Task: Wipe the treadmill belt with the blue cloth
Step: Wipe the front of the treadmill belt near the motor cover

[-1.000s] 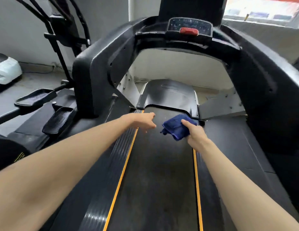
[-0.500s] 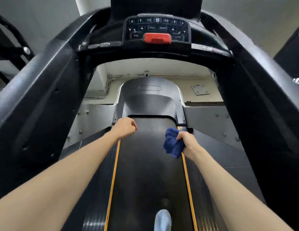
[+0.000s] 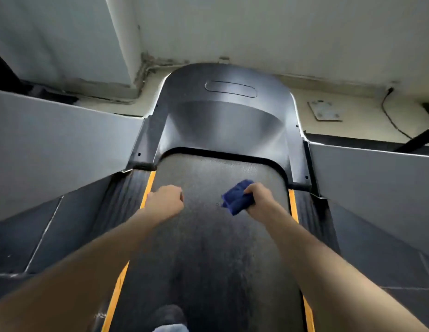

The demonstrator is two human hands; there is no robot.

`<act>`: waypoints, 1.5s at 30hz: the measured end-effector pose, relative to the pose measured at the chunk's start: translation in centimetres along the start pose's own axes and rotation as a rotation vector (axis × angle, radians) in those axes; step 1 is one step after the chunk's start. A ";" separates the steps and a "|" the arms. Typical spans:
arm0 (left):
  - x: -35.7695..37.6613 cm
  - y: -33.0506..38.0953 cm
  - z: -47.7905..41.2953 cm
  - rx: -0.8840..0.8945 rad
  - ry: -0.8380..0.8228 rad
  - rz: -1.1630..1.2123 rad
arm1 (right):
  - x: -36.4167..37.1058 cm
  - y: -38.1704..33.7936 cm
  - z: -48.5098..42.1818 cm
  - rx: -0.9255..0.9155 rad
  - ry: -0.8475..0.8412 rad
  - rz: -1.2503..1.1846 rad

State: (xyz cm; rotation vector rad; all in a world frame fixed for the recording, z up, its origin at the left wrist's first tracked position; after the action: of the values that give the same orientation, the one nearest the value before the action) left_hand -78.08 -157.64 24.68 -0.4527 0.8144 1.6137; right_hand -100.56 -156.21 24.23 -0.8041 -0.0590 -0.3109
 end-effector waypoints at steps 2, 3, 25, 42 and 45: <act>0.0 0.0 -4.3 0.065 0.037 0.071 | 0.9 0.6 -4.5 -0.087 -0.065 0.021; -0.2 0.2 -7.2 0.065 0.051 0.067 | 1.7 -0.1 -5.7 -0.154 -0.071 0.147; 7.2 -10.0 -30.0 0.069 0.267 -0.180 | 8.4 8.8 -37.3 -0.639 0.400 1.405; 8.6 -11.1 -28.4 -0.100 0.321 0.004 | 16.6 12.4 -36.0 -1.186 -0.631 1.606; 8.9 -10.8 -28.3 -0.123 0.287 -0.039 | 16.0 9.2 -39.3 -1.012 -0.327 1.467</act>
State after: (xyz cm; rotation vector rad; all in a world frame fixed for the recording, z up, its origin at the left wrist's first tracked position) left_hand -73.69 -171.40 -3.35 -0.7964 0.9158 1.5885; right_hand -85.16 -182.43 -6.77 -1.6567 0.4099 1.2891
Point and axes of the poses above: each hand's wrist, its own z-axis away from the middle knuckle, its own x-axis out of the palm, y = z × x, the point moved 4 cm from there along -z, towards the middle knuckle, and after that the axes turned 13 degrees about -y, right-handed, at the moved point
